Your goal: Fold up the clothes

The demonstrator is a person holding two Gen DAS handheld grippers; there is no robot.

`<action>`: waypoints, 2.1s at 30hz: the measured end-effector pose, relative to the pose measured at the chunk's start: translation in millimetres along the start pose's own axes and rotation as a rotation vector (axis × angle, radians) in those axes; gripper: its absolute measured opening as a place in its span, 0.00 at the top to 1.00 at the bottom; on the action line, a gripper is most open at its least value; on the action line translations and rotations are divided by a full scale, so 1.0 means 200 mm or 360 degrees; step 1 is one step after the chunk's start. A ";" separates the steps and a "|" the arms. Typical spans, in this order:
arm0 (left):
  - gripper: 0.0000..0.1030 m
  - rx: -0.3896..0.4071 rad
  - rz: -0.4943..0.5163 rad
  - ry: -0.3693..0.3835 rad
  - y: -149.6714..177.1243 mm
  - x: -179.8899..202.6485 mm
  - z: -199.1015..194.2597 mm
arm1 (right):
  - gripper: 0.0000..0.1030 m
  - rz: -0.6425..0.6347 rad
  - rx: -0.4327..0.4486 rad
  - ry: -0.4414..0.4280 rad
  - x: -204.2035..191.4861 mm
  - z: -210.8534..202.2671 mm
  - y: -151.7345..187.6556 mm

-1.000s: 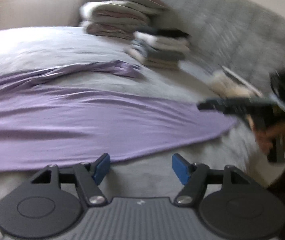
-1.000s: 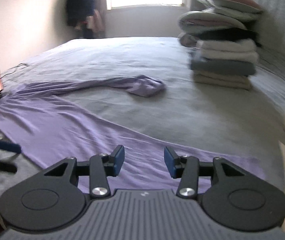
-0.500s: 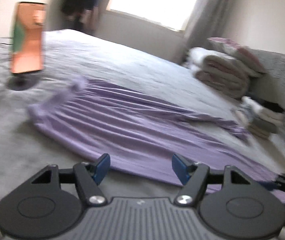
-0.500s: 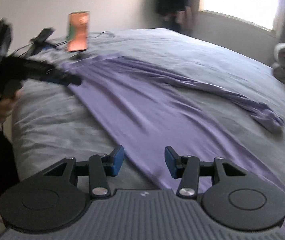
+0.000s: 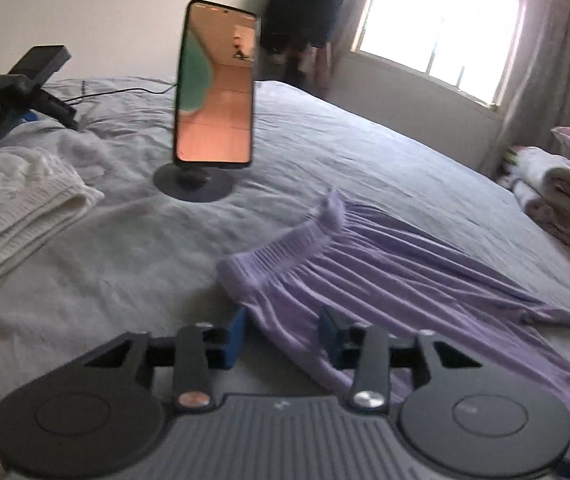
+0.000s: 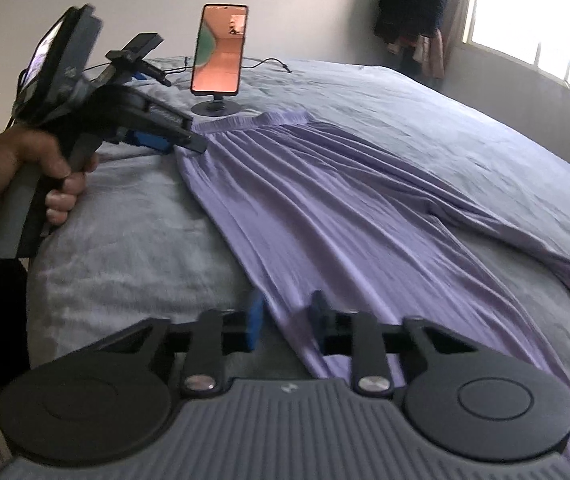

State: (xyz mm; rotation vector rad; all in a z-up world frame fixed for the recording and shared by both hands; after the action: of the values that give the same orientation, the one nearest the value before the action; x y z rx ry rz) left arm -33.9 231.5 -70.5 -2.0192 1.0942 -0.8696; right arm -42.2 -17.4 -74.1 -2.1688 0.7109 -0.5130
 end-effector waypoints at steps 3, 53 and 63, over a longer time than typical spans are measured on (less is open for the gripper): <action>0.98 0.0003 -0.0008 -0.0041 -0.01 -0.03 0.01 | 0.98 -0.0035 -0.0009 0.0004 -0.02 0.02 -0.02; 0.43 -0.0093 0.0324 0.0189 0.05 0.42 -0.18 | 0.64 0.0332 -0.0184 0.0155 0.40 -0.62 0.30; 0.29 -0.0322 0.0621 0.0534 -0.02 0.91 -0.07 | 0.64 0.0748 -0.0229 0.0498 0.95 -0.53 0.13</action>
State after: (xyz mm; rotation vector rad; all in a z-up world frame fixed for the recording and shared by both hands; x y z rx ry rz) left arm 33.5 71.0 -16.2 -1.7575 1.7555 -0.9366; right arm 34.4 -210.4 -6.1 -1.9722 1.4223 -0.5646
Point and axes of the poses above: each gripper's, at about its wrist camera, not at the fingertips, and z roughly the way its jaws point, x to its right, y to its underside, the point moved 3 cm from there along z, roughly the way its jaws point, and after that the axes turned 2 degrees about -x, right-handed, at the moved point
